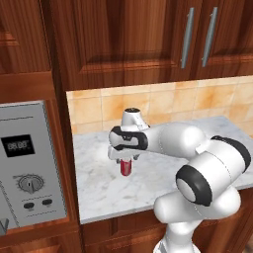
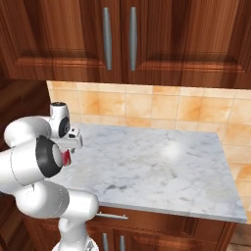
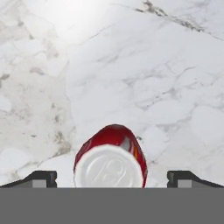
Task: Four empty soda cans are scattered around the kitchen. Gather all the cans and cluster them next to the stove for recycling.
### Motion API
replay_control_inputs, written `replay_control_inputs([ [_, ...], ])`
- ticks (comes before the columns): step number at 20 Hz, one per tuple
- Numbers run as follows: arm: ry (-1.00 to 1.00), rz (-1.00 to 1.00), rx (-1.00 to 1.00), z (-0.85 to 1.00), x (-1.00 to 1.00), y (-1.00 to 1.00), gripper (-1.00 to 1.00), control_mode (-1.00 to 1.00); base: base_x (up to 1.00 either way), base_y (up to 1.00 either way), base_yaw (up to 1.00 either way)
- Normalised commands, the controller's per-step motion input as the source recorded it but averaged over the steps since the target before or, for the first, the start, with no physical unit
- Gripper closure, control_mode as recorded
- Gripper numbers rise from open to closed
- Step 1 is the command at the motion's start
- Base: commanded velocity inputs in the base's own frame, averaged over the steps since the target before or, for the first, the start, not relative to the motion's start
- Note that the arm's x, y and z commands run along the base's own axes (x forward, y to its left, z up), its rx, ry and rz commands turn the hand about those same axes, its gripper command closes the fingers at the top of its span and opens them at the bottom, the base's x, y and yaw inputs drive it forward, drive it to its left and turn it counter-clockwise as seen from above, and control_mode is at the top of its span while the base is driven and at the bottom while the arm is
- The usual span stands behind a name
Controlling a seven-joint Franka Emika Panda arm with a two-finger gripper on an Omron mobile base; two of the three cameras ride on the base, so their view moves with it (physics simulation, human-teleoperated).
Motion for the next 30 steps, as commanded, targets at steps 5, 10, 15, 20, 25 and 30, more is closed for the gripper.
replay_control_inputs([
  [5, 0.00, 0.00, 0.00, -0.22, 0.00, 0.02, -1.00, -1.00, 0.00, 0.00, 0.00],
  [10, 0.00, 0.00, 0.00, -0.04, 0.00, 0.01, -1.00, -1.00, 0.00, 0.00, 0.00],
  [15, 0.00, 0.00, 0.00, 0.00, 0.00, 0.00, 1.00, -1.00, 0.00, 0.00, 0.00],
  [20, 0.00, 0.00, 0.00, 0.00, 0.00, 0.00, 1.00, -1.00, 0.00, 0.00, 0.00],
  [25, -0.02, 0.00, 0.00, 0.00, -0.29, 0.00, 1.00, -1.00, 0.00, 0.00, 0.00],
  [30, -0.11, 0.00, 0.00, 0.21, -0.98, -0.03, 1.00, -1.00, 0.00, 0.00, 0.00],
])
